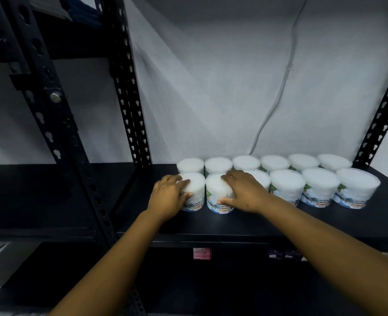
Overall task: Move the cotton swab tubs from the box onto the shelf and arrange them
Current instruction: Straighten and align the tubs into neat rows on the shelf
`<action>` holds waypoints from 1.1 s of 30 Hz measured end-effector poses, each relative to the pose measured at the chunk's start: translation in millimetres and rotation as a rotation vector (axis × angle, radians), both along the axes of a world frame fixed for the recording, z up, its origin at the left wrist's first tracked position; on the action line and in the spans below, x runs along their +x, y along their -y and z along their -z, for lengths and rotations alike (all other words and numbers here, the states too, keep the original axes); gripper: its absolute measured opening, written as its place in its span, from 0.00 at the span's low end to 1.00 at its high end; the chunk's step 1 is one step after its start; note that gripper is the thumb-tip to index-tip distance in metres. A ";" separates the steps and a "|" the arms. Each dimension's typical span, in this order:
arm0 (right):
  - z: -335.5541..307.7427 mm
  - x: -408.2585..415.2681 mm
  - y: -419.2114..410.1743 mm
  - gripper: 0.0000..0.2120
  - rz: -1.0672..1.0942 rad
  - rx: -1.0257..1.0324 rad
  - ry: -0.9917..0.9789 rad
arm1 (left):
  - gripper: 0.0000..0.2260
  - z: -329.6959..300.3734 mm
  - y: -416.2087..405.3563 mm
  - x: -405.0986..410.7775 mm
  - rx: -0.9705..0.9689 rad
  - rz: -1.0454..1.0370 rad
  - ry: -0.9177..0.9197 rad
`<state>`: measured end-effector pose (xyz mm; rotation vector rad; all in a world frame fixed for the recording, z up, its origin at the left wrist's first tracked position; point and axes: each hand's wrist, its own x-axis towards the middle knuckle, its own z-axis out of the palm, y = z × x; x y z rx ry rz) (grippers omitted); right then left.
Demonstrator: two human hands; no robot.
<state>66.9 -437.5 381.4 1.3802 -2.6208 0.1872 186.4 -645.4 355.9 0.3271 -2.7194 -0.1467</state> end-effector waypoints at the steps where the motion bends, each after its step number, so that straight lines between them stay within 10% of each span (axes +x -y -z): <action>1: 0.7 1.0 -0.2 0.35 -0.006 -0.002 0.001 | 0.22 -0.2 0.8 0.2 0.005 0.001 0.007; 33: 5.0 -1.2 3.3 0.34 -0.002 0.026 -0.014 | 0.23 -0.9 5.2 3.7 0.180 0.027 0.035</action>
